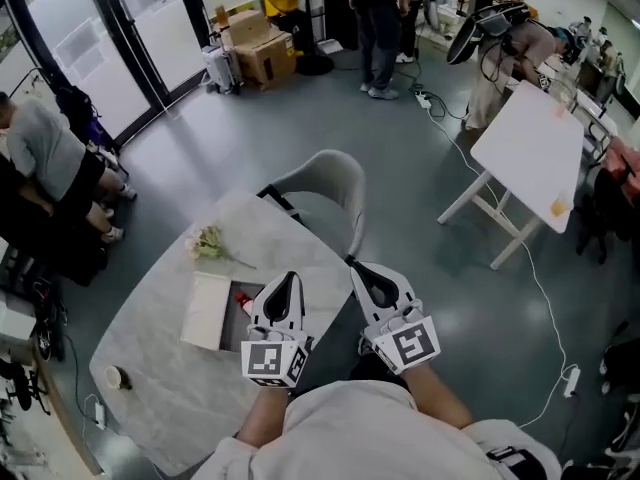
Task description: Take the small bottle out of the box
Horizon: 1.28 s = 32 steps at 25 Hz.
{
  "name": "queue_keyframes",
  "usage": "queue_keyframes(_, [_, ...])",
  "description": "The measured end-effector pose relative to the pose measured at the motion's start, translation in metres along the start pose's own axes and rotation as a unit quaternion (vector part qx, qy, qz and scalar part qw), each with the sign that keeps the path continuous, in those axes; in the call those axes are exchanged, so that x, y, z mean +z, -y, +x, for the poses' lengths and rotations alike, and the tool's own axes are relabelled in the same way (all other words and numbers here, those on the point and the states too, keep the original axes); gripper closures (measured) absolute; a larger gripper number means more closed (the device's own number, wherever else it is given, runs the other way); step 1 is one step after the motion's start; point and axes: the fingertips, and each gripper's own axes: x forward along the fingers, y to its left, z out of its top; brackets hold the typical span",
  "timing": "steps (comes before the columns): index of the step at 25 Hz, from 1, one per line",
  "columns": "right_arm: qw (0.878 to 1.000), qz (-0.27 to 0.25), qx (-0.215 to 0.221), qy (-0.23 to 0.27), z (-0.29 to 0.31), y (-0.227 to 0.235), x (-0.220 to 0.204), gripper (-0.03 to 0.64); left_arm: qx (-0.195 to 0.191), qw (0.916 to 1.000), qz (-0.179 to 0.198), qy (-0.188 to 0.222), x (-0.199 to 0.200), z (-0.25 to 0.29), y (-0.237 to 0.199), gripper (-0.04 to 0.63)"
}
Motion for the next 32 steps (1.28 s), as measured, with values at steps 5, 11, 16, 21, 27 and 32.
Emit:
queue_keyframes(5, [0.997,0.015,0.071,-0.008,0.039,0.011,-0.011,0.591,0.064,0.9978,-0.012,-0.011,-0.009,0.016,-0.020,0.572])
queue_keyframes(11, [0.985,0.031,0.168,-0.022,0.075,-0.013,-0.025,0.591,0.156,0.9876,-0.022,-0.006,-0.009,0.002,-0.054,0.572])
queue_keyframes(16, [0.965,0.038,0.257,-0.019,0.093,-0.054,-0.028,0.591,0.238,0.9707,-0.033,-0.006,-0.016,-0.034,-0.077,0.572])
queue_keyframes(21, [0.948,0.048,0.315,-0.020,0.102,-0.080,-0.035,0.591,0.304,0.9516,-0.038,-0.027,-0.030,-0.062,-0.091,0.572])
queue_keyframes(27, [0.928,0.059,0.365,-0.043,0.098,-0.101,-0.062,0.591,0.357,0.9305,-0.060,-0.059,-0.058,-0.089,-0.090,0.572])
queue_keyframes(32, [0.918,0.069,0.385,-0.070,0.101,-0.116,-0.084,0.590,0.368,0.9223,-0.080,-0.086,-0.080,-0.098,-0.095,0.572])
